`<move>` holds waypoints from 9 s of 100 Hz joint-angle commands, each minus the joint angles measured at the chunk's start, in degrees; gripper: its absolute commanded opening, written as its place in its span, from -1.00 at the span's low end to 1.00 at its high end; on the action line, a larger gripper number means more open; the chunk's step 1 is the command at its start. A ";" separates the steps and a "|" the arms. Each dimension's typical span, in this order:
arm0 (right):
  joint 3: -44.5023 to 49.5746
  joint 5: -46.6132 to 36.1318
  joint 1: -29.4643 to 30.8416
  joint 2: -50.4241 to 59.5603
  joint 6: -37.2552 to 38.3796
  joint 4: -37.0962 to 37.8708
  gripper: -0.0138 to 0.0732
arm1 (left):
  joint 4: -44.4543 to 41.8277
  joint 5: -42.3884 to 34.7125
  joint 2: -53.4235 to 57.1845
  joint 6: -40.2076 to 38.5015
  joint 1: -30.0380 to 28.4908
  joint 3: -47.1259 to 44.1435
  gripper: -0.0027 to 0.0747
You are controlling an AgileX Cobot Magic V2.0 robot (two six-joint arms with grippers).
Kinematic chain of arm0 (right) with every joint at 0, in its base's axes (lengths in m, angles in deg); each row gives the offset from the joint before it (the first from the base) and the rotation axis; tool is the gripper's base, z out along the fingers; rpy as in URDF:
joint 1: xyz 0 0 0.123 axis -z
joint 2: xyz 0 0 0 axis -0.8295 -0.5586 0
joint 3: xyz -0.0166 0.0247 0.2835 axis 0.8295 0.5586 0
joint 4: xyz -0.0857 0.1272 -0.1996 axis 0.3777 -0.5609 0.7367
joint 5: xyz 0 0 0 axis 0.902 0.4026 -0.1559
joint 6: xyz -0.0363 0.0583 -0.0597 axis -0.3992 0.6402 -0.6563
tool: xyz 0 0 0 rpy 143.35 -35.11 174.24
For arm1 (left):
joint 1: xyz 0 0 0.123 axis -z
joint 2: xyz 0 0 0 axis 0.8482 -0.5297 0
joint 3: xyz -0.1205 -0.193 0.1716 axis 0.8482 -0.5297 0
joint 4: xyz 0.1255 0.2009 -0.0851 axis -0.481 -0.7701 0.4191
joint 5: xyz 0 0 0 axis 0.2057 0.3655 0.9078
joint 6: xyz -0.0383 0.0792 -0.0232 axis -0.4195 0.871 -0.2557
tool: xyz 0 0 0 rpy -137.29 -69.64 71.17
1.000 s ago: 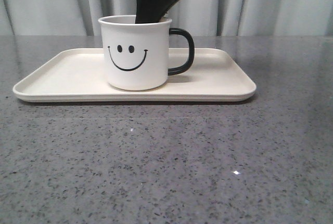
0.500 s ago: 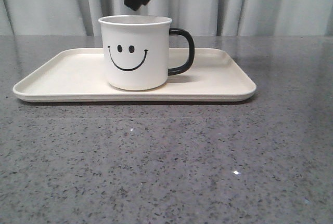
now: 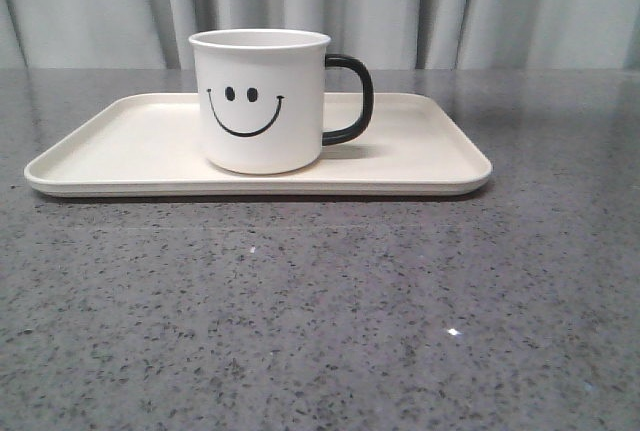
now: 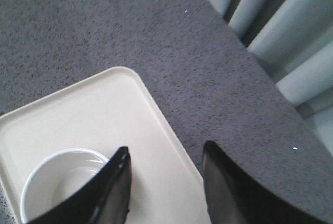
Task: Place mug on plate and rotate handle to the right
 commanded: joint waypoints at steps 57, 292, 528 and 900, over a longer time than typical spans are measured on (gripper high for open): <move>-1.18 0.23 16.02 29.79 8.07 -0.95 -0.09 | -0.63 -3.89 0.14 -0.71 -0.17 1.18 -0.98; 68.27 -8.74 16.25 85.13 30.17 33.95 -0.94 | 2.19 -13.93 5.40 0.09 -3.93 -2.17 -0.98; 68.38 -8.74 16.20 85.08 30.17 33.95 -0.94 | 14.41 -80.40 48.71 0.09 -10.29 -75.47 -0.98; 134.60 -69.71 24.19 109.91 33.74 22.19 -0.94 | 14.41 -80.40 48.71 0.09 -10.29 -75.47 -0.98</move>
